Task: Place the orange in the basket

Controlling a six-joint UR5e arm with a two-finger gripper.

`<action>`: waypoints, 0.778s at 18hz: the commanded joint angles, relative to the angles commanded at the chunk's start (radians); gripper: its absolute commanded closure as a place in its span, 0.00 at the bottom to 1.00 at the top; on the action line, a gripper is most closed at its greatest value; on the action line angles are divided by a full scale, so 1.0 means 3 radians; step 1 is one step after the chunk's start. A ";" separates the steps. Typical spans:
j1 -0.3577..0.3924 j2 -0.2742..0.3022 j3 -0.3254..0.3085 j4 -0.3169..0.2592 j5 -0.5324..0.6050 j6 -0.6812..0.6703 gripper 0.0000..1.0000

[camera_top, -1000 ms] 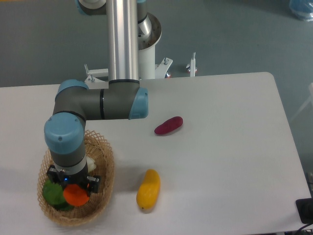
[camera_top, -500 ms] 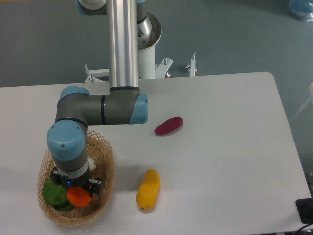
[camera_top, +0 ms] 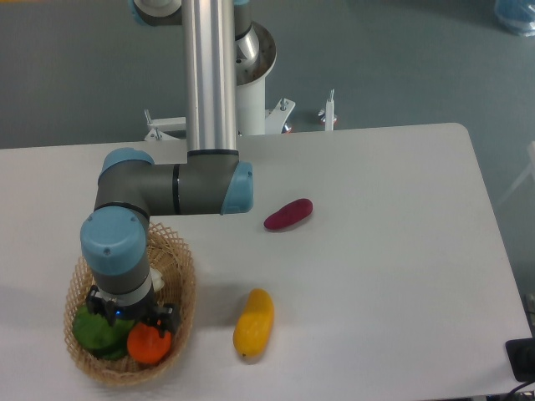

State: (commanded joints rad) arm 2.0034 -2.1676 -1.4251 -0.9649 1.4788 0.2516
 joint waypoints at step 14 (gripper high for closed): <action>0.0020 0.0107 0.0010 0.0000 0.0005 0.0046 0.00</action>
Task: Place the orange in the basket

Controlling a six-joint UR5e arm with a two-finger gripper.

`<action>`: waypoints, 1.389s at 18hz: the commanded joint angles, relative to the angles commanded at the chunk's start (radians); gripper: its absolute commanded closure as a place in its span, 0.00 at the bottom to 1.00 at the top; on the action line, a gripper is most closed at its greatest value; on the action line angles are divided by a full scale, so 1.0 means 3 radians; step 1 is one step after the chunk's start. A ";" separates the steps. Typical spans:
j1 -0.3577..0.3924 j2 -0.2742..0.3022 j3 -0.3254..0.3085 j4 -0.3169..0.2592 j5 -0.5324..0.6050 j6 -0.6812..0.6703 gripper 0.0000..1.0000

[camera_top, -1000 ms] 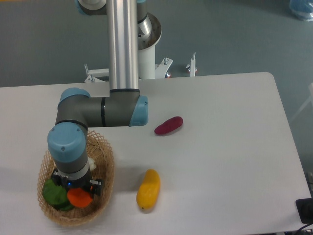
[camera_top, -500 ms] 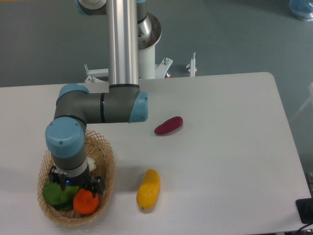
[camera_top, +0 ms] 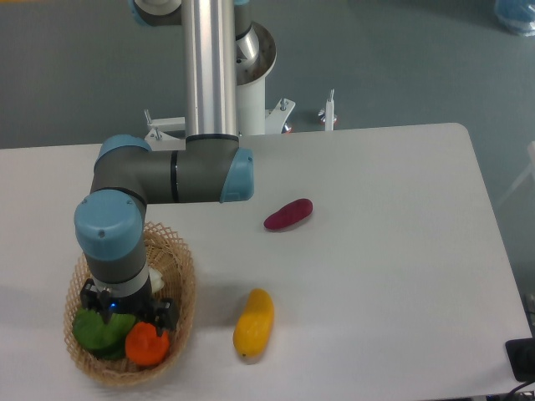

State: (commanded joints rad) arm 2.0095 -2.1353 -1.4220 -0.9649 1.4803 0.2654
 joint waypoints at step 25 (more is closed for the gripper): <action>0.0690 0.0741 -0.0118 -0.0792 0.0108 0.1252 0.00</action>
